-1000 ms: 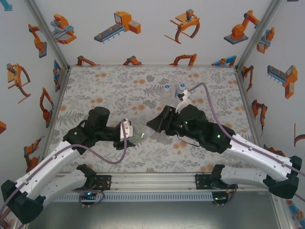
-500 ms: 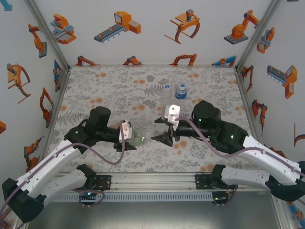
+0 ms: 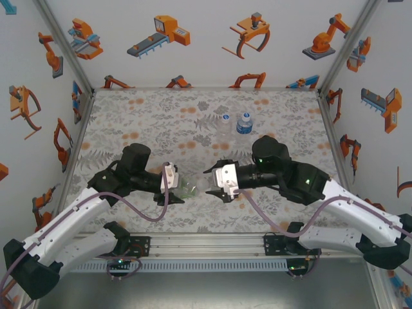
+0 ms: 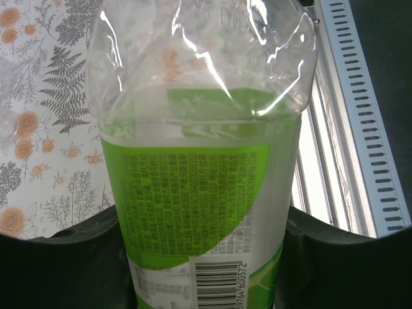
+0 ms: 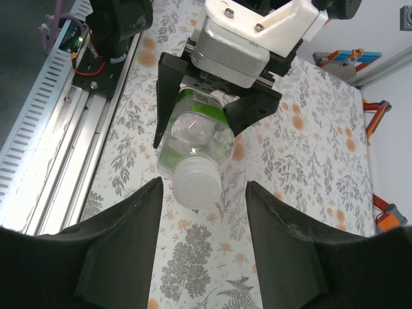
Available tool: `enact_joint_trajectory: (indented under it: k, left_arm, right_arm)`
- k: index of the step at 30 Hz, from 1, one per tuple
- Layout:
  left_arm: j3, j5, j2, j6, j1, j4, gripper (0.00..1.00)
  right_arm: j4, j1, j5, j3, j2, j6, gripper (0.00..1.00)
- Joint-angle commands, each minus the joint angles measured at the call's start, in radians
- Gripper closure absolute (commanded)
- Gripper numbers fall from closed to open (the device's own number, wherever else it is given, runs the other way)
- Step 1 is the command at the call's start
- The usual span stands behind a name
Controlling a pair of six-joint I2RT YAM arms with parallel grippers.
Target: Screw on the bottle caps
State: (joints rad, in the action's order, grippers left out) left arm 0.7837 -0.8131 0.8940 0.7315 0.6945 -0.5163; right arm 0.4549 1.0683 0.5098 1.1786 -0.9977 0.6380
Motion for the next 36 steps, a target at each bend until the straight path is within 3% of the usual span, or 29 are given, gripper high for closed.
enact_joint_trajectory:
  k: [1,18,21,23,29,36]
  left_arm:
    - [0.032,-0.046,0.004,0.026,0.004,-0.017,1.0]
    - [0.032,-0.055,0.0,0.028,0.004,-0.017,1.0]
    - [0.032,-0.055,-0.002,0.028,0.004,-0.017,1.0]
    - [0.032,-0.055,-0.001,0.028,0.005,-0.017,1.0]
    - [0.031,-0.049,-0.011,0.028,0.005,-0.017,1.0]
    - [0.034,-0.029,-0.012,0.031,0.005,-0.017,1.0]
  right_arm:
    - [-0.033,-0.002,0.042,-0.014,-0.011,0.03,0.51]
    - [-0.012,-0.002,0.013,-0.021,-0.044,0.022,0.59]
    - [-0.015,-0.002,0.004,-0.022,-0.046,0.006,0.63]
    - [-0.023,-0.001,-0.006,-0.022,-0.048,-0.032,0.72]
    - [-0.09,-0.001,-0.095,-0.05,-0.04,-0.37,1.0]
    - [-0.239,-0.002,-0.342,-0.143,-0.003,-1.052,1.0]
